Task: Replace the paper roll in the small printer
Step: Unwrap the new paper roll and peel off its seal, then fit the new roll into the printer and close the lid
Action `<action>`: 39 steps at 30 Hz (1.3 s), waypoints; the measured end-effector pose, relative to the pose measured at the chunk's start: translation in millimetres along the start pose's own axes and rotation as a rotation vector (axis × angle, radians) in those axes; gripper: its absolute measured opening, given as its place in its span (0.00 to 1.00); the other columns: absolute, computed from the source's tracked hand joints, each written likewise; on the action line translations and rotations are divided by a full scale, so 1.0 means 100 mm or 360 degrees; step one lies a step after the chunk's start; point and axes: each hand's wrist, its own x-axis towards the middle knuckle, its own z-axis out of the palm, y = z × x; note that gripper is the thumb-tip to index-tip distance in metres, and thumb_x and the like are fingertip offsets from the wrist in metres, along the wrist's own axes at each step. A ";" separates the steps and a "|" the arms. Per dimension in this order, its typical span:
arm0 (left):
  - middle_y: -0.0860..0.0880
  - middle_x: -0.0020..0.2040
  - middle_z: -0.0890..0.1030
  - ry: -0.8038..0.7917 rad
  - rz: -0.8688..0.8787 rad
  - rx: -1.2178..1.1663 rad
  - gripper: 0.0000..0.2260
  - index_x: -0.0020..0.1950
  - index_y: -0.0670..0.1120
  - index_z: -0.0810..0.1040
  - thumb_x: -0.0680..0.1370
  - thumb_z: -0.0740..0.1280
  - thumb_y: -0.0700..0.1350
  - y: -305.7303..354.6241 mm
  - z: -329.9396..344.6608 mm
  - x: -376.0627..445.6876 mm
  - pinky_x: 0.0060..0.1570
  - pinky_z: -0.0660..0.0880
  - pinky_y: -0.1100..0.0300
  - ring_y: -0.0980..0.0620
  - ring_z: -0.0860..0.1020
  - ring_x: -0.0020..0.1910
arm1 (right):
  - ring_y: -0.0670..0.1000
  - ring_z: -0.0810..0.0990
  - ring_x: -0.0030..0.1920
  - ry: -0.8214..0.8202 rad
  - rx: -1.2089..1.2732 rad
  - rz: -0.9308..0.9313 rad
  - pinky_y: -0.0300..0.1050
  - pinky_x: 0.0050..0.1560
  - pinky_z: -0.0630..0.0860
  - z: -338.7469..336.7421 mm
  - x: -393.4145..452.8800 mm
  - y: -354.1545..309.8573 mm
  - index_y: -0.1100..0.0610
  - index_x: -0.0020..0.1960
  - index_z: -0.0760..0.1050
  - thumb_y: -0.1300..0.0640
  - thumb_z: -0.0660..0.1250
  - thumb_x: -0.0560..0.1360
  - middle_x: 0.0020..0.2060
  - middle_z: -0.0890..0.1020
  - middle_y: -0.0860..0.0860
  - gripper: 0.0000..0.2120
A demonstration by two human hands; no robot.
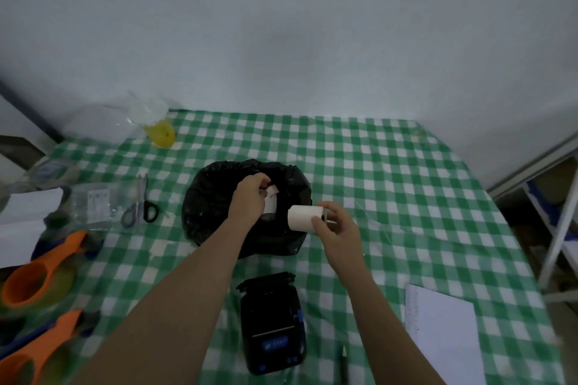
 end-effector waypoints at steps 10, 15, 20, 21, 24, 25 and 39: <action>0.43 0.50 0.79 0.0021 0.0184 0.0246 0.05 0.49 0.42 0.78 0.75 0.67 0.40 0.02 0.05 0.00 0.46 0.77 0.50 0.44 0.79 0.47 | 0.53 0.78 0.49 0.0008 0.0027 -0.0001 0.39 0.42 0.77 -0.02 -0.01 -0.02 0.47 0.52 0.74 0.61 0.66 0.73 0.47 0.77 0.48 0.12; 0.44 0.49 0.79 0.0065 0.0224 0.0184 0.05 0.47 0.43 0.79 0.77 0.64 0.40 0.08 0.00 -0.07 0.43 0.74 0.54 0.45 0.78 0.47 | 0.53 0.79 0.49 0.0002 0.0051 -0.0007 0.44 0.45 0.79 -0.03 -0.04 -0.03 0.42 0.48 0.74 0.61 0.66 0.73 0.48 0.78 0.49 0.13; 0.49 0.52 0.80 -0.0215 0.0215 -0.0299 0.08 0.52 0.47 0.80 0.78 0.63 0.46 0.25 -0.22 -0.41 0.54 0.74 0.59 0.53 0.77 0.51 | 0.48 0.79 0.46 -0.0051 0.0235 0.0049 0.42 0.46 0.79 -0.06 -0.17 -0.07 0.45 0.46 0.74 0.65 0.64 0.75 0.45 0.78 0.46 0.14; 0.52 0.52 0.79 -0.0286 0.0215 -0.0388 0.08 0.53 0.48 0.80 0.77 0.64 0.47 0.27 -0.26 -0.52 0.54 0.73 0.62 0.56 0.77 0.51 | 0.48 0.79 0.46 -0.0068 0.0270 0.0075 0.41 0.44 0.80 -0.06 -0.22 -0.08 0.46 0.47 0.74 0.64 0.63 0.75 0.45 0.79 0.46 0.13; 0.58 0.49 0.78 -0.0474 0.0232 -0.0457 0.10 0.55 0.52 0.79 0.74 0.68 0.50 0.25 -0.32 -0.90 0.51 0.73 0.67 0.63 0.76 0.50 | 0.48 0.80 0.47 -0.0132 0.0360 0.0178 0.41 0.44 0.81 -0.09 -0.40 -0.03 0.50 0.49 0.75 0.64 0.63 0.76 0.46 0.80 0.50 0.09; 0.58 0.51 0.77 -0.0517 0.0239 -0.0410 0.12 0.56 0.53 0.78 0.73 0.69 0.51 0.21 -0.31 -1.02 0.52 0.73 0.66 0.62 0.76 0.52 | 0.49 0.80 0.46 -0.0153 0.0377 0.0211 0.43 0.45 0.82 -0.09 -0.47 -0.01 0.51 0.49 0.75 0.63 0.62 0.76 0.46 0.80 0.51 0.08; 0.54 0.51 0.75 -0.0514 0.0199 -0.0116 0.17 0.57 0.49 0.75 0.71 0.72 0.51 -0.46 -0.15 -2.01 0.50 0.72 0.62 0.55 0.74 0.50 | 0.45 0.79 0.51 -0.0718 -0.0640 0.0085 0.39 0.50 0.79 -0.09 -1.07 0.60 0.46 0.59 0.75 0.53 0.69 0.73 0.56 0.79 0.46 0.15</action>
